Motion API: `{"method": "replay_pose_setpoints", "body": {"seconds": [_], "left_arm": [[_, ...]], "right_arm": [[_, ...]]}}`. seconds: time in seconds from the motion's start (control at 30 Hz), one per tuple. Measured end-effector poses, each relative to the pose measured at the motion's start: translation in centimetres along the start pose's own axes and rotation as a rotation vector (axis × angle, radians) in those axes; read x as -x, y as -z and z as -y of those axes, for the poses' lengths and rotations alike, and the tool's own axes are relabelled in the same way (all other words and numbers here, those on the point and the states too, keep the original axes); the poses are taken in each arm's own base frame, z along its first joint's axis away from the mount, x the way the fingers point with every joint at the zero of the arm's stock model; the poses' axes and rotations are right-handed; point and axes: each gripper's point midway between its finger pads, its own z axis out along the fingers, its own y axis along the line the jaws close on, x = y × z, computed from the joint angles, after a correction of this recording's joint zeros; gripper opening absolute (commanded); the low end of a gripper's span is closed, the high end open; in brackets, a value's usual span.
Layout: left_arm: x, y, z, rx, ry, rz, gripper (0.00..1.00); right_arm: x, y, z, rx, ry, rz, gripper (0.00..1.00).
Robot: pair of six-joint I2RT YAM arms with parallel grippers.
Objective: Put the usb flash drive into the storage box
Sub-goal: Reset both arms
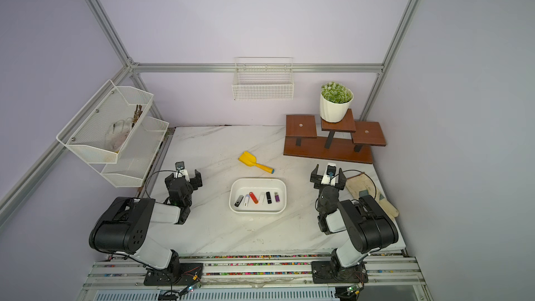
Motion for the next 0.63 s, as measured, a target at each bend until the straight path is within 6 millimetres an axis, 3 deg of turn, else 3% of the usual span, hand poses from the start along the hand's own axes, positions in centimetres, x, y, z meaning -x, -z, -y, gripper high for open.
{"method": "replay_pose_setpoints", "body": {"seconds": [0.37, 0.63], "left_arm": [[0.0, 0.0, 0.0, 0.000, 0.000, 0.001, 1.00], [0.0, 0.0, 0.0, 0.000, 0.000, 0.001, 1.00]], "right_arm": [[-1.7, -0.1, 0.0, 0.001, -0.002, -0.061, 0.99], [-2.2, -1.6, 0.1, 0.003, -0.015, -0.101, 0.99]]}}
